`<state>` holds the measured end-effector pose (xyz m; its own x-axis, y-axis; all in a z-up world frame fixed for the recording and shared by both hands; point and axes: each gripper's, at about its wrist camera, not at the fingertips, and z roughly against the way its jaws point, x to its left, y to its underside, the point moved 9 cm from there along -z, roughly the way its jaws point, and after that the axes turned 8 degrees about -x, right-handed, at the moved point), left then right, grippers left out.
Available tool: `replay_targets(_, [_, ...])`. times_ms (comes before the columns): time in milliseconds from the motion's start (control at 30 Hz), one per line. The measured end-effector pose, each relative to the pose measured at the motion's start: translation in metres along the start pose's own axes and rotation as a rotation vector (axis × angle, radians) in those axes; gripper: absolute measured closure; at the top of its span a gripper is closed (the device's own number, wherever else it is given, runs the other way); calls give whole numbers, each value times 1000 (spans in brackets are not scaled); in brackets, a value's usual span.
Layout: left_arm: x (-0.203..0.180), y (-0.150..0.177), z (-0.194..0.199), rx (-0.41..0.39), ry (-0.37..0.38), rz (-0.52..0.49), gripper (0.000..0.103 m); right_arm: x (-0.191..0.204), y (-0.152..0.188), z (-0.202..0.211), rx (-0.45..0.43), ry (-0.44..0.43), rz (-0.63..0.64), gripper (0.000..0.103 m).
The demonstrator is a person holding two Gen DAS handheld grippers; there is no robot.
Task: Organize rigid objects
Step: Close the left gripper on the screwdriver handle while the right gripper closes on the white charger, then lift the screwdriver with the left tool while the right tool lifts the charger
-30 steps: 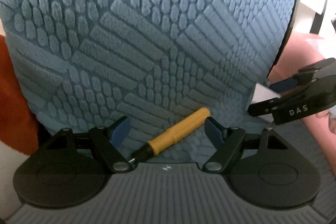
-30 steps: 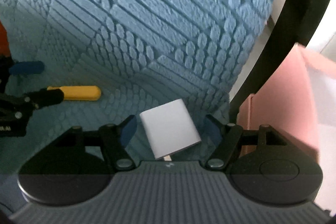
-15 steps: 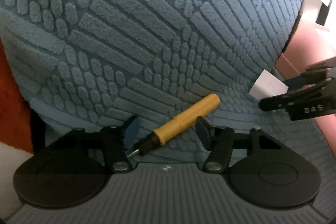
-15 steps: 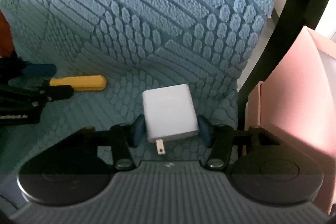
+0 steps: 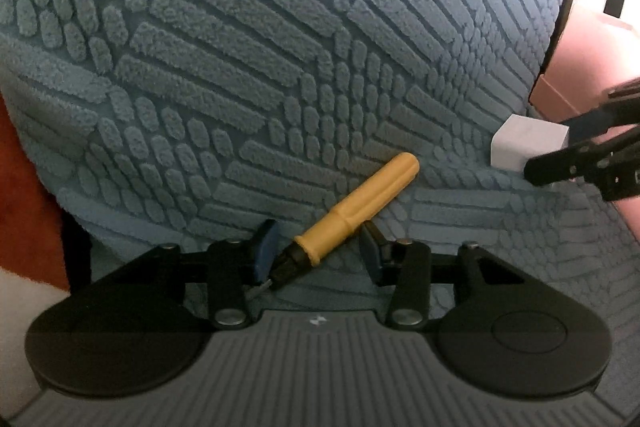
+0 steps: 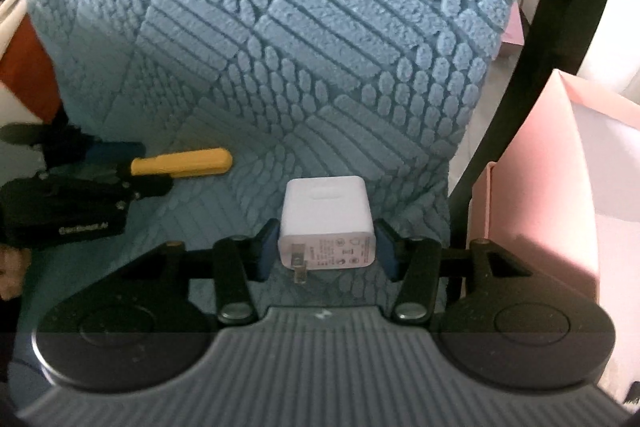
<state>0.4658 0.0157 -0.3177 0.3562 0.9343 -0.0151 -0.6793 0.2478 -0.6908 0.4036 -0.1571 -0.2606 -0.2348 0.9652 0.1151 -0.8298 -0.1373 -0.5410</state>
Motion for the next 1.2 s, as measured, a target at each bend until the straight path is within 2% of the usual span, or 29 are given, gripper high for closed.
replay_targets(100, [3,-1,8,-1,-12,12,61,4,4,0,6,-8,18,50])
replay_targets(267, [-3,-5,14,14,-38,-4,64,14,3,-7,12,-60,48,50])
replay_targets(367, [-8,-7,19,21,-41,29,67,14,6,-7,14,-61,46,50])
replay_targets(400, [-9,-7,19,21,-37,41,71,14,6,-8,14,-60,45,50])
replay_targets(633, [-17,-3,44,-19,-40,142,79,18,11,-1,15,-49,43,50])
replay_targets(967, [-13,5,77,-27,-52,340,81,26,12,12,10,-13,23,50])
replay_targets(1200, [-24,17,99,-38,-55,396,81,37,17,20,5,25,64,50])
